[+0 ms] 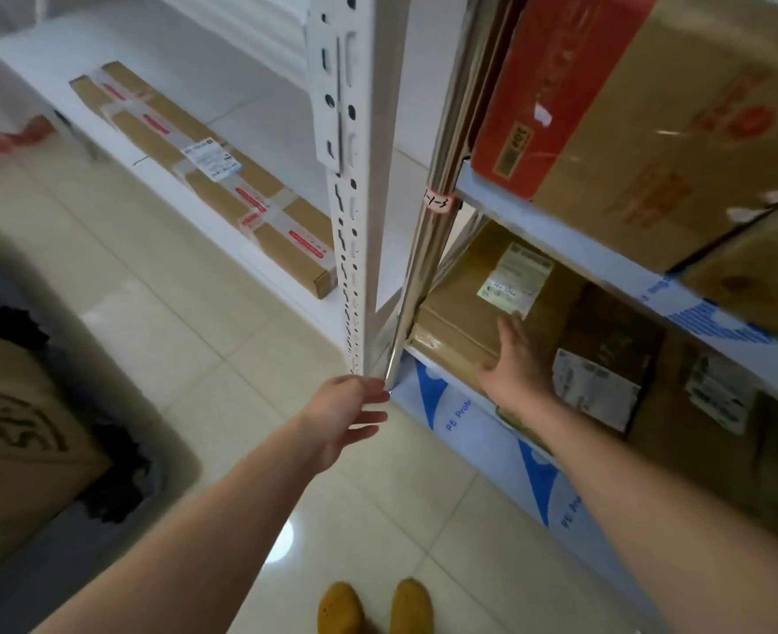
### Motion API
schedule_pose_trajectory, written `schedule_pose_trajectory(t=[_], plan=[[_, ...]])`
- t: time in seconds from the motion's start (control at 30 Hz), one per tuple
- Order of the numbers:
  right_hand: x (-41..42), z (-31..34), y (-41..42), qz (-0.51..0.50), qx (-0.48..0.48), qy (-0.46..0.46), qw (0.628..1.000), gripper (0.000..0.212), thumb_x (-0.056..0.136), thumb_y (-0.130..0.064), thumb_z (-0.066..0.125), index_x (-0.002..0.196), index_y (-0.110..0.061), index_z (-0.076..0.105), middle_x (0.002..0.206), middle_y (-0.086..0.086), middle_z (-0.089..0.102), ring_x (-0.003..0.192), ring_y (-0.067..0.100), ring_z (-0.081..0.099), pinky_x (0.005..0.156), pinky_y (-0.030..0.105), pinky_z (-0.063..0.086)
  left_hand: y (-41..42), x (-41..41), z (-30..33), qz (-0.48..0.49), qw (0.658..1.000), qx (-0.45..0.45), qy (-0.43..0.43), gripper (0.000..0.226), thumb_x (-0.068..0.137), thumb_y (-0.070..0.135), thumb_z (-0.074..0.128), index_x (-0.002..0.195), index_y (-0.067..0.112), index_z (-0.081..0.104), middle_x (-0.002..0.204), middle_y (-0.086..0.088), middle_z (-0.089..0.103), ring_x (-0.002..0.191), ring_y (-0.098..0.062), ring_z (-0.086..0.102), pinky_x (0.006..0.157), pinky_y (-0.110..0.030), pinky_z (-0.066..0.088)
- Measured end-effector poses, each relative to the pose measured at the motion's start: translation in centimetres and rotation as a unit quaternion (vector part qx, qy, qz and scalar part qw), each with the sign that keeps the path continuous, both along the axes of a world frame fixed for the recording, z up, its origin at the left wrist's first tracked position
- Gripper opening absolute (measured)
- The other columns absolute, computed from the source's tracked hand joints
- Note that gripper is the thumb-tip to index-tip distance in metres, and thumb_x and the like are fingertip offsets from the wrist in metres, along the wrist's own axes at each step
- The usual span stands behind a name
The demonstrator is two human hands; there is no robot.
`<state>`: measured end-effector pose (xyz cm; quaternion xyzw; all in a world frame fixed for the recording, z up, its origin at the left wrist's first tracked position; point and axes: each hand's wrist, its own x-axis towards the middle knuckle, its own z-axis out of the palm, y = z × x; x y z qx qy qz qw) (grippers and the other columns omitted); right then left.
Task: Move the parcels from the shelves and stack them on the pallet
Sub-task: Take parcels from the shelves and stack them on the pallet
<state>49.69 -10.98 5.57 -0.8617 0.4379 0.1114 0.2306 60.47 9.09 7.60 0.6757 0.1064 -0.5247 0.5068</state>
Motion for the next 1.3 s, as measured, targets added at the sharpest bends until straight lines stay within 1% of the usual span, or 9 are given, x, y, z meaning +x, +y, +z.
schedule_pose_trajectory(t=[0.17,0.3,0.43,0.53,0.63,0.77,1.0,1.17,1.3], plan=[[-1.4,-1.3,0.8,0.046,-0.109,-0.005,0.993,0.084,0.092,-0.028,0.062,0.158,-0.024,0.009,0.165,-0.002,0.001,0.151,0.023,0.001,0.119,0.057,0.008,-1.0,-0.8,-3.5,0.030,0.999,0.020,0.031,0.015,0.095,0.014,0.057,0.110,0.014,0.061,0.123,-0.008,0.063,0.098,-0.026,0.066,0.074,-0.030,0.055],[-2.5,-0.2,2.3,0.060,-0.070,-0.024,0.995,0.072,0.093,-0.027,0.059,0.155,-0.028,0.022,0.164,-0.007,0.009,0.150,0.019,0.009,0.119,0.058,0.012,-3.2,-1.8,-4.2,0.043,0.999,0.008,0.017,0.047,0.094,0.024,0.058,0.138,0.028,0.043,0.120,0.004,0.057,0.110,-0.025,0.060,0.083,-0.036,0.054],[-3.9,0.6,3.6,0.042,-0.029,-0.123,0.991,0.049,0.094,-0.032,0.058,0.141,-0.025,0.046,0.150,-0.005,0.041,0.137,0.015,0.032,0.105,0.031,0.037,-5.7,-1.6,-3.9,0.039,0.999,-0.018,-0.009,0.071,0.092,0.028,0.060,0.149,0.049,0.023,0.132,0.004,0.043,0.125,-0.026,0.043,0.104,-0.053,0.043],[-4.3,0.6,2.7,-0.010,-0.006,-0.165,0.986,0.036,0.095,-0.026,0.059,0.131,-0.023,0.054,0.138,-0.002,0.049,0.125,0.010,0.043,0.082,0.015,0.040,-7.2,-0.9,-3.5,0.043,0.998,-0.034,-0.013,0.055,0.092,0.028,0.059,0.142,0.036,0.038,0.130,0.003,0.051,0.121,-0.024,0.045,0.104,-0.055,0.042],[-4.6,0.3,1.9,-0.079,-0.021,-0.167,0.983,0.040,0.093,-0.025,0.064,0.131,-0.020,0.053,0.139,0.007,0.043,0.127,0.018,0.039,0.079,0.022,0.048,-7.7,-0.7,-3.5,0.048,0.998,-0.018,-0.029,0.043,0.092,0.035,0.063,0.131,0.029,0.045,0.122,0.002,0.053,0.119,-0.025,0.047,0.103,-0.056,0.044],[-4.9,0.2,1.8,-0.205,0.024,-0.133,0.969,0.066,0.092,-0.032,0.064,0.146,-0.012,0.032,0.148,0.016,0.030,0.135,0.033,0.034,0.096,0.041,0.050,-6.7,-1.0,-3.9,0.037,0.998,-0.001,-0.044,0.041,0.091,0.044,0.065,0.123,0.026,0.047,0.126,0.002,0.051,0.120,-0.024,0.046,0.103,-0.055,0.044],[-3.8,1.3,4.0,-0.257,0.066,-0.101,0.959,0.073,0.096,-0.038,0.054,0.153,-0.008,0.019,0.151,0.017,0.030,0.133,0.034,0.040,0.096,0.044,0.048,-3.6,-0.6,-3.2,-0.011,0.997,0.025,-0.077,0.046,0.089,0.044,0.069,0.127,0.025,0.052,0.126,0.001,0.054,0.116,-0.023,0.052,0.093,-0.043,0.050],[-4.6,1.6,8.4,-0.272,0.094,-0.081,0.954,0.059,0.099,-0.036,0.048,0.147,-0.007,0.028,0.142,0.016,0.039,0.109,0.027,0.053,0.089,0.043,0.050,1.1,-0.3,-3.3,-0.004,0.998,-0.001,-0.061,0.040,0.090,0.033,0.071,0.127,0.023,0.059,0.108,0.005,0.061,0.097,-0.016,0.056,0.082,-0.035,0.053],[-4.9,1.1,13.0,-0.297,0.125,-0.066,0.944,0.056,0.099,-0.037,0.047,0.143,-0.005,0.031,0.134,0.015,0.045,0.088,0.020,0.047,0.086,0.043,0.052,6.0,0.0,-4.0,-0.015,0.998,-0.008,-0.059,0.038,0.091,0.028,0.070,0.127,0.022,0.062,0.114,-0.002,0.065,0.091,-0.015,0.059,0.073,-0.028,0.054]])
